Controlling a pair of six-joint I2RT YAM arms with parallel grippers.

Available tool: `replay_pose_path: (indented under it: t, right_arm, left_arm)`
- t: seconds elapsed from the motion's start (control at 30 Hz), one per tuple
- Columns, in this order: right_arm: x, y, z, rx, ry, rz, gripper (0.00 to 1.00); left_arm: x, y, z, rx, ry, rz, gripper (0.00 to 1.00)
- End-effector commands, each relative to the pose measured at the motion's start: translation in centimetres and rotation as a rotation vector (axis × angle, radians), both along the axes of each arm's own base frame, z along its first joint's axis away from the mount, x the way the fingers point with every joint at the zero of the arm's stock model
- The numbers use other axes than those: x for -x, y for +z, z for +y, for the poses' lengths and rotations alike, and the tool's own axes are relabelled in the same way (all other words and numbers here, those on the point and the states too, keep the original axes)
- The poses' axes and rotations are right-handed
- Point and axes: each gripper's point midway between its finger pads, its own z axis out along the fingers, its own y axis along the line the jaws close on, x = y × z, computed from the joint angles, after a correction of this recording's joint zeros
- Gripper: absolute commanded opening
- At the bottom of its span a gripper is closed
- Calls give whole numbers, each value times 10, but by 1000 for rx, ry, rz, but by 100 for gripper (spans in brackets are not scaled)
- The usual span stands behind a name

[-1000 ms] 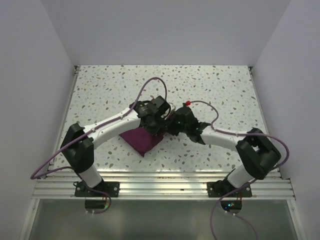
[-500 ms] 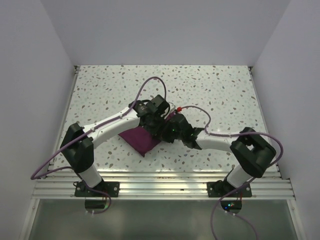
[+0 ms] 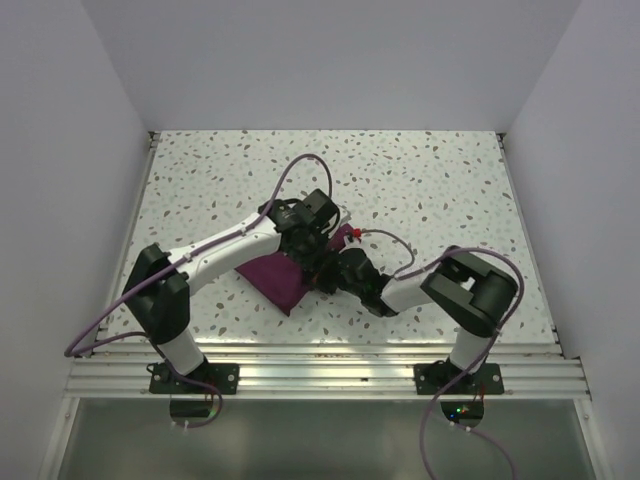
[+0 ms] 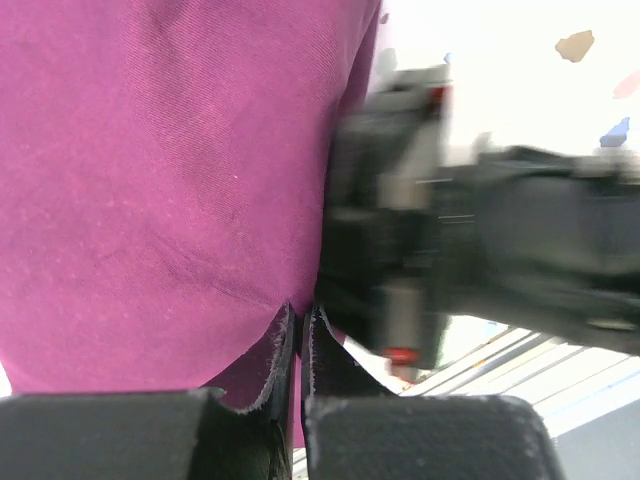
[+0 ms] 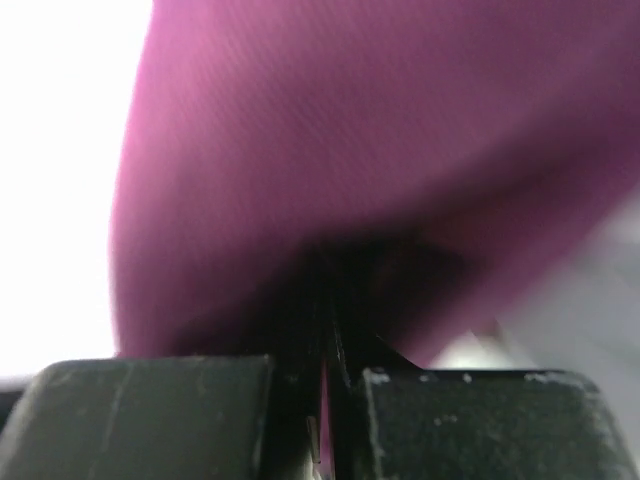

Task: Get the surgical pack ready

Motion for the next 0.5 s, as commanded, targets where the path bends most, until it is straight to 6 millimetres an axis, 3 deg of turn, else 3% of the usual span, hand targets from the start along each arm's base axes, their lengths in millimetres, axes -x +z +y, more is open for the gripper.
replay_pose_path:
  t: [0.0,0.03,0.13,0.27,0.37,0.47]
  right_arm:
    - [13,-8,-44,134,-36,62,0]
    - [28,-17,-62,229,-19,138,0]
    - [42,-11,-87,382,30,166,0]
    - [40,3,-106,406,-4,146,0]
    - [29,13,-106,368,-36,112,0]
    - [14,24,-93,315,-42,70,0]
  left_arm:
    - [-2,17,-18,100,-12,-42,0]
    - [-2,16,-17,95,-9,-42,0]
    - [-2,12,-13,85,-2,-47,0]
    - [-3,10,-9,72,-1,-54,0]
    - [-2,12,-10,85,-1,-53,0]
    - [-1,12,-11,87,-3,-49,0]
